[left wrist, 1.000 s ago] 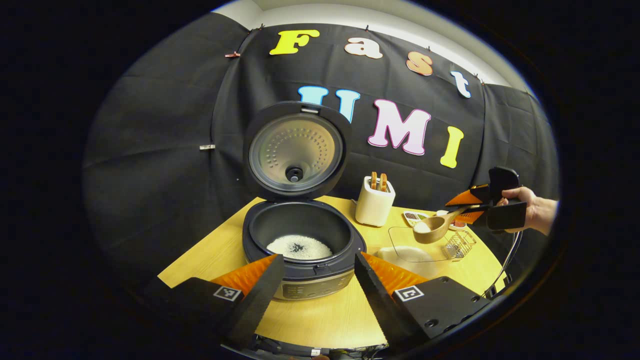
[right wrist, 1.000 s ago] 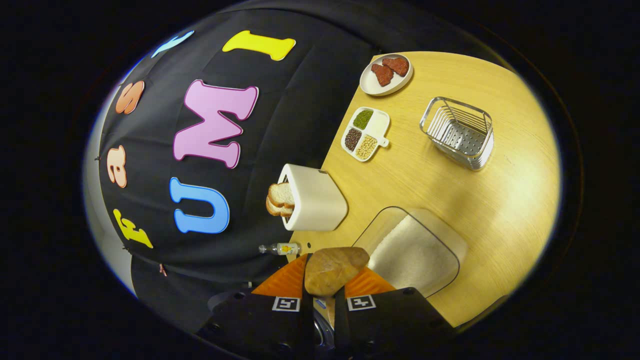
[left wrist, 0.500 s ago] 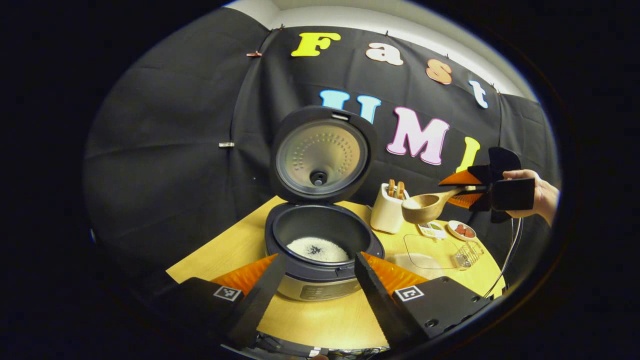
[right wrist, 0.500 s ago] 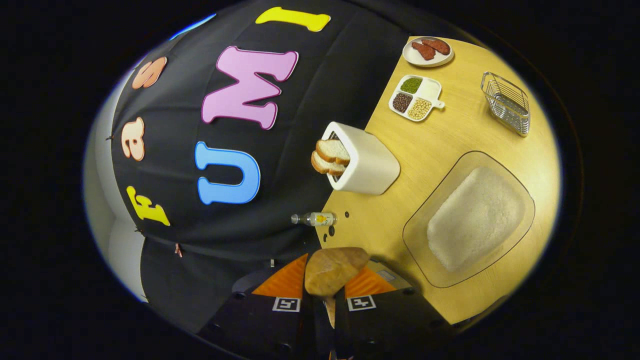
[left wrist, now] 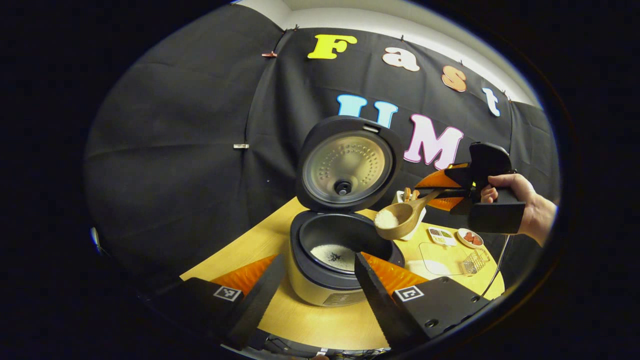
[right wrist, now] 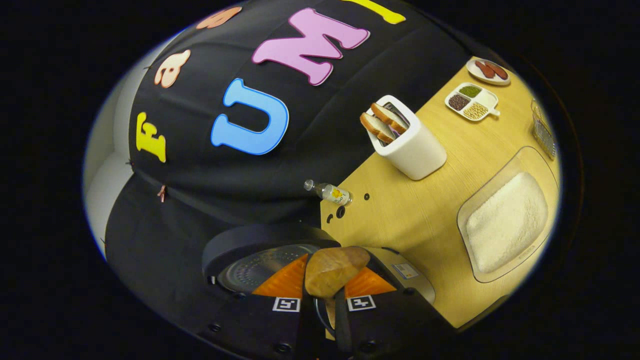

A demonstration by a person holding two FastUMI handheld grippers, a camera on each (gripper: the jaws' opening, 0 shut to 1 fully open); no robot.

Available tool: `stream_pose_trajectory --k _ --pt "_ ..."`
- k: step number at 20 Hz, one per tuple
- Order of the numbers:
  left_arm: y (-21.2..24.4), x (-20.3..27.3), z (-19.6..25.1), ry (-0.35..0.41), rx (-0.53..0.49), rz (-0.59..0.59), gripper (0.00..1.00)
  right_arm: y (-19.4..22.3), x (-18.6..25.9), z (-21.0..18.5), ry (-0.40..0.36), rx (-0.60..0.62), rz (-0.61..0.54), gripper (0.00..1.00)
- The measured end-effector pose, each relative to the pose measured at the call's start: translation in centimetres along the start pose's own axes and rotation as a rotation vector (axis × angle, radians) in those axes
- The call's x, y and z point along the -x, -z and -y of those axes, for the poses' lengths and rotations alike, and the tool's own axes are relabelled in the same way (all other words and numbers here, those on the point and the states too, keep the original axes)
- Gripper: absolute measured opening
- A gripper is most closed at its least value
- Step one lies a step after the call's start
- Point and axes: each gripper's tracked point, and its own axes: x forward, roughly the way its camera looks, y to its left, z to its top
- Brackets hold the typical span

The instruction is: Close the left gripper, press the button to open the rice cooker; take a wooden spoon from the chopstick holder with the right hand, scoop a spoonful of rice and pour it into the rice cooker, then put the wooden spoon back into the chopstick holder.

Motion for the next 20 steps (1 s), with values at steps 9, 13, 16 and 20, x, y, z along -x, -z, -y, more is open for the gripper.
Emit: stream_pose_trajectory --k 9,13,16,20 --pt "0.3 -0.5 -2.1 -0.026 0.038 -0.031 0.96 6.2 -2.9 -3.9 -0.106 0.62 0.018 0.19" --pt "1.1 -0.2 -2.6 -0.046 0.036 -0.051 0.96 8.6 -2.8 -5.1 -0.17 0.864 0.003 0.19" --pt "1.4 0.3 -2.9 -0.063 0.053 -0.057 0.95 10.9 -2.9 -5.5 -0.236 1.029 -0.027 0.19" --pt "1.4 0.7 -3.4 -0.088 0.044 -0.051 0.95 13.0 -1.7 -5.2 -0.304 1.263 -0.026 0.19"
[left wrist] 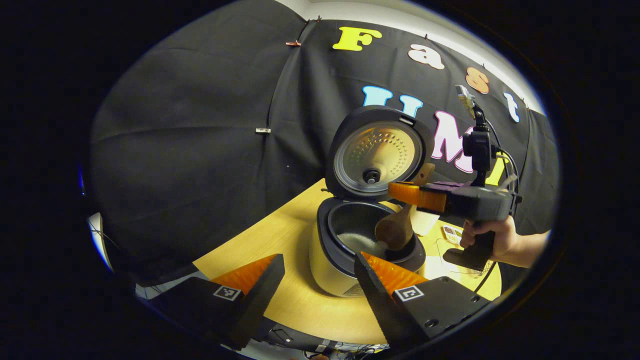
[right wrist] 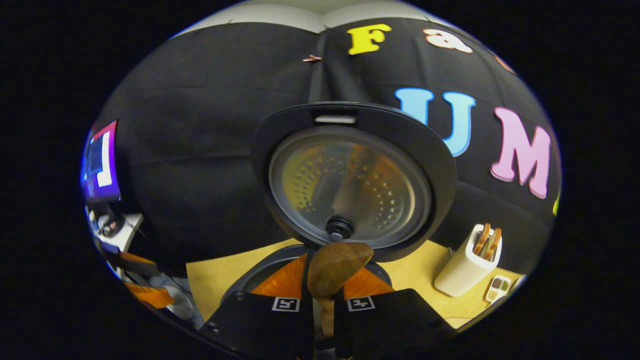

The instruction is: Close the left gripper, press the button to open the rice cooker; take a wooden spoon from the chopstick holder with the right hand, scoop a spoonful of rice and pour it into the rice cooker, then put the wooden spoon back into the chopstick holder.

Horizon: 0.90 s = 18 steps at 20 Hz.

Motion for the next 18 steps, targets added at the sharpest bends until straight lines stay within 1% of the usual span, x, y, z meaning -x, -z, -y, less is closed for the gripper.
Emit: stream_pose_trajectory --k 2,4,7,9,12,15,17,18 --pt "-0.2 0.0 0.0 -0.005 -0.004 0.011 0.95 0.9 0.2 -1.1 -0.036 0.056 -0.012 0.19" --pt "-0.4 0.1 0.1 -0.007 -0.005 0.019 0.95 1.4 0.3 -1.6 -0.059 0.078 -0.019 0.19" --pt "-0.5 0.1 0.2 -0.017 -0.01 0.026 0.96 1.3 0.5 -1.3 -0.051 0.04 -0.024 0.19" --pt "-0.8 0.2 0.5 -0.018 -0.017 0.033 0.95 0.4 0.8 -0.3 -0.03 -0.042 -0.011 0.19" --pt "-1.3 0.2 1.4 -0.008 -0.035 0.042 0.95 -2.1 2.3 2.0 0.014 -0.186 0.036 0.19" --pt "-3.6 0.8 2.3 -0.004 -0.046 0.11 0.95 -4.5 4.7 4.6 0.046 -0.351 0.102 0.19" --pt "-4.8 0.9 3.4 0.006 -0.058 0.15 0.95 -5.4 6.6 7.4 0.096 -0.433 0.139 0.19" --pt "-5.3 0.8 4.0 0.015 -0.066 0.162 0.95 -5.8 8.0 9.3 0.132 -0.47 0.162 0.19"
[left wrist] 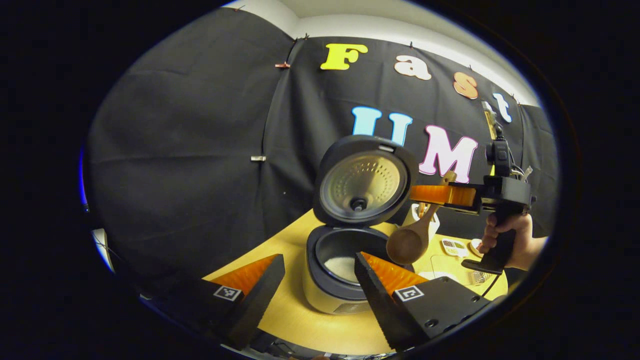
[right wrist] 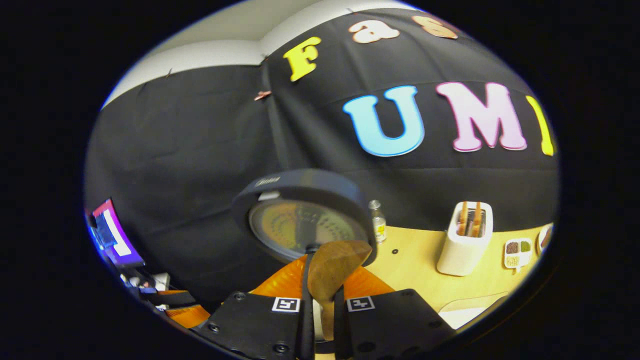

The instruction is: Close the left gripper, press the button to open the rice cooker; take a wooden spoon from the chopstick holder with the right hand, scoop a spoonful of rice and pour it into the rice cooker, then put the wooden spoon back into the chopstick holder.

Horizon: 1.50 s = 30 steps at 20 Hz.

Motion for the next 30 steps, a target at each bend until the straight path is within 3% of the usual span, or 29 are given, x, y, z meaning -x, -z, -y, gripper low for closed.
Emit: stream_pose_trajectory --k 1,4,10,17,24,30 --pt "-0.3 -0.2 0.8 0.012 -0.007 0.006 0.92 -1.1 0.8 1.6 0.032 -0.029 0.024 0.19" --pt "-0.8 -0.9 3.2 0.052 -0.02 0.01 0.96 -3.4 4.2 7.2 0.142 -0.091 0.081 0.19" --pt "-0.7 -1.8 8.8 0.123 -0.015 0.0 0.95 -7.2 13.7 21.9 0.425 -0.195 0.194 0.19" --pt "-0.8 -2.2 14.6 0.174 -0.071 -0.01 0.95 -6.6 24.2 36.7 0.695 -0.361 0.283 0.19" --pt "0.1 -1.9 18.5 0.15 -0.056 -0.045 0.95 -3.2 28.2 46.1 0.802 -0.512 0.28 0.19" --pt "1.9 -0.5 21.3 0.085 -0.022 -0.116 0.95 2.5 27.2 50.1 0.825 -0.486 0.143 0.19"
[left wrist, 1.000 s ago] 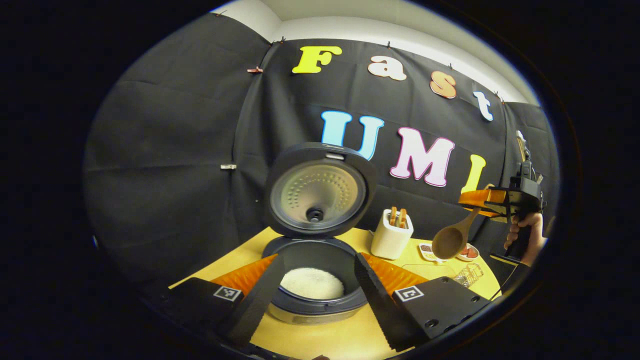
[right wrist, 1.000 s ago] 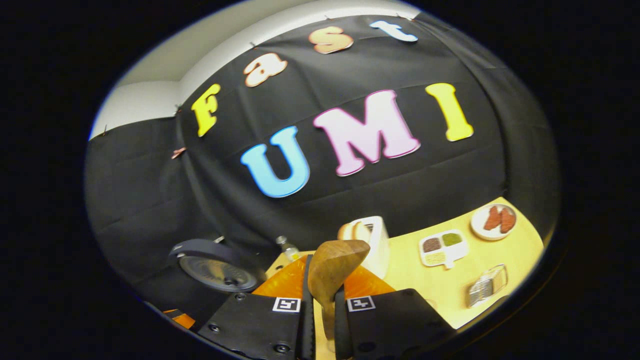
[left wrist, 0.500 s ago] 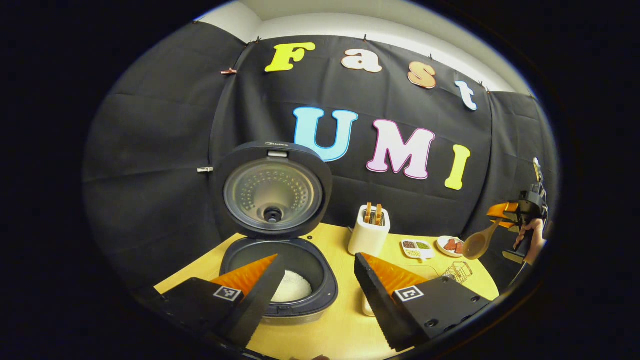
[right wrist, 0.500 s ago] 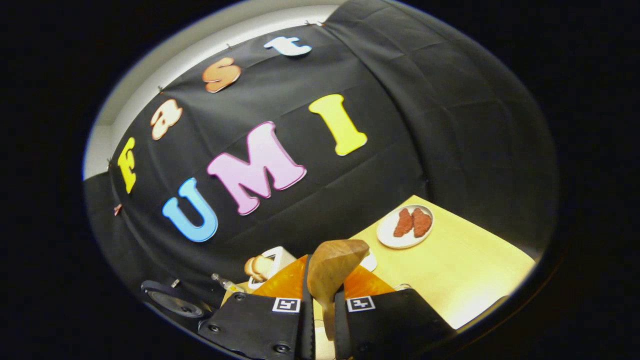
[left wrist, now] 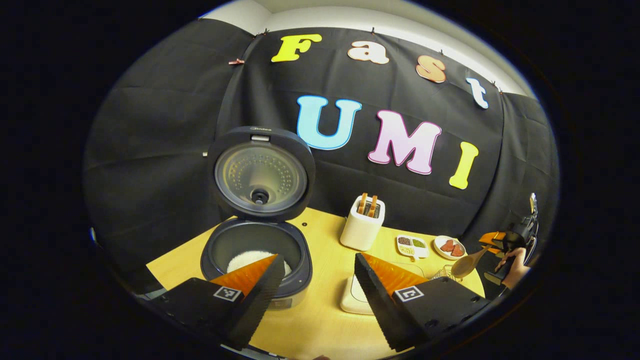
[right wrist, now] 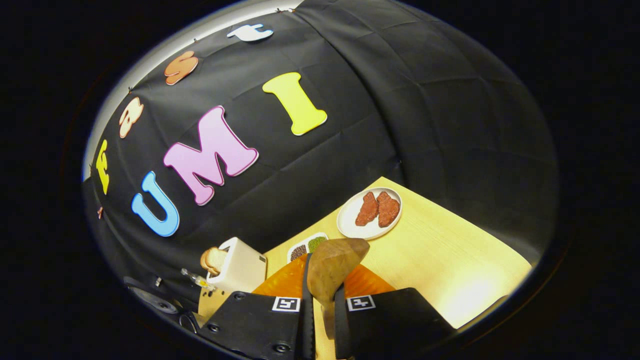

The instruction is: Close the left gripper, press the button to open the rice cooker; take a wooden spoon from the chopstick holder with the right hand, scoop a spoonful of rice and pour it into the rice cooker, then put the wooden spoon back into the chopstick holder.

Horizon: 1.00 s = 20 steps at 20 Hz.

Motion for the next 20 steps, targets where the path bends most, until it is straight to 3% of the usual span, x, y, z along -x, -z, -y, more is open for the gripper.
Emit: stream_pose_trajectory --k 3,4,5,9,15,20 --pt "0.0 0.3 1.7 -0.027 -0.007 -0.003 0.95 2.2 -1.6 1.1 0.001 -0.008 -0.053 0.19" --pt "0.1 0.4 2.2 -0.034 -0.009 -0.004 0.95 2.9 -2.1 1.4 0.003 -0.006 -0.052 0.14" --pt "0.5 0.4 2.7 -0.041 -0.004 -0.009 0.95 3.4 -2.4 1.6 0.004 0.01 -0.056 0.19" --pt "1.1 0.2 4.4 -0.076 0.05 -0.017 0.95 5.9 -3.7 2.1 0.015 0.064 -0.092 0.21" --pt "-2.2 0.4 1.5 -0.152 0.016 0.057 0.95 5.5 -4.1 1.6 0.014 0.029 -0.077 0.25" --pt "-7.6 0.2 -3.7 -0.226 -0.015 0.174 0.95 1.8 -1.2 3.6 0.083 0.037 0.024 0.99"
